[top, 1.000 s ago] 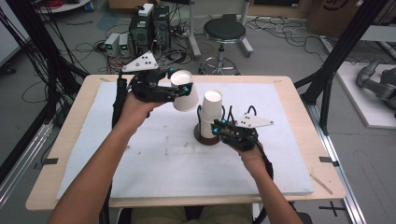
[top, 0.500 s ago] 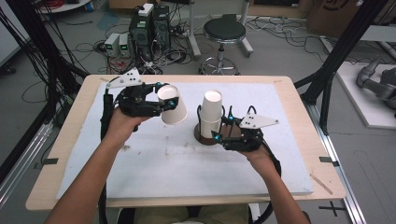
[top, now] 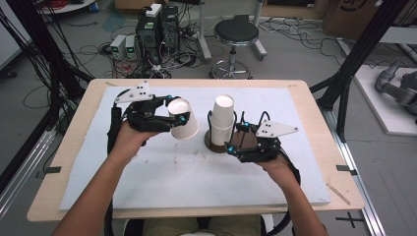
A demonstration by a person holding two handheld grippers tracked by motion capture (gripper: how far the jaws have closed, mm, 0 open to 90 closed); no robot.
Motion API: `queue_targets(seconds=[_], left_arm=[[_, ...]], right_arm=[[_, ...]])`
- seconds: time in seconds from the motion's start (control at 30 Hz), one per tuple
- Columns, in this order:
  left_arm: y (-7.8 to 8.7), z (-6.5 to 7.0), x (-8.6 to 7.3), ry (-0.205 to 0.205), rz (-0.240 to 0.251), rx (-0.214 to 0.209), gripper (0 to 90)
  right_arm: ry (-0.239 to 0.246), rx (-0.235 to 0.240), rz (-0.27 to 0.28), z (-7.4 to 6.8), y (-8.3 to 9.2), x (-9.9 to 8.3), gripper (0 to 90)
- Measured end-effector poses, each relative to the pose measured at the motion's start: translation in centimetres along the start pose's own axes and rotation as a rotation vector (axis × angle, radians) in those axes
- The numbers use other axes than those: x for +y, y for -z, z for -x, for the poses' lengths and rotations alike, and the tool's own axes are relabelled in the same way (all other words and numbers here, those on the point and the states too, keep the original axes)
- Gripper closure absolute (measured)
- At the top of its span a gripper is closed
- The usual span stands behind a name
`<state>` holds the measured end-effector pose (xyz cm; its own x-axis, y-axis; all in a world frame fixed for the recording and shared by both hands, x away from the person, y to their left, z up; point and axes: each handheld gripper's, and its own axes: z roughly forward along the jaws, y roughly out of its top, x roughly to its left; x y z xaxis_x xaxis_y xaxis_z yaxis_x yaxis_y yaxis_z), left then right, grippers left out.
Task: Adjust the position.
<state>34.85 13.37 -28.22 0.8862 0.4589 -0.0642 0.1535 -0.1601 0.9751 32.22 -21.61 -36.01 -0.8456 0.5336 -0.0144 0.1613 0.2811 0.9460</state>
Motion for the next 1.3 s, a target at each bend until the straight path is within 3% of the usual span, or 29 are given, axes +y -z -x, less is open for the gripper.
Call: queue_targets(seconds=[0.33, 0.53, 0.9, 1.13, 1.27, 1.3], left_arm=[[-1.2, 0.7, 0.6, -0.016, -0.021, -0.037, 35.0], [-2.5, 1.5, 0.4, -0.035, -0.064, -0.077, 35.0], [-5.3, 3.6, 0.2, -0.081, -0.130, -0.151, 34.9], [-5.6, 4.3, 0.0, -0.103, -0.154, -0.184, 34.9], [-5.4, 4.7, -0.1, -0.105, -0.145, -0.214, 34.8], [-5.4, 4.8, -0.1, -0.106, -0.145, -0.221, 34.8]], right_arm=[[0.002, -0.015, 0.034, 0.2, 0.8, 0.2, 20.9], [0.002, 0.012, 0.049, 0.2, 0.8, 0.0, 20.3], [0.021, 0.079, 0.100, -0.3, 1.1, 0.1, 19.4], [0.015, 0.142, 0.117, -0.6, 1.2, 0.2, 19.3], [0.026, 0.182, 0.108, -0.9, 0.8, 0.2, 19.3], [0.027, 0.208, 0.103, -1.1, 0.7, 0.1, 19.2]])
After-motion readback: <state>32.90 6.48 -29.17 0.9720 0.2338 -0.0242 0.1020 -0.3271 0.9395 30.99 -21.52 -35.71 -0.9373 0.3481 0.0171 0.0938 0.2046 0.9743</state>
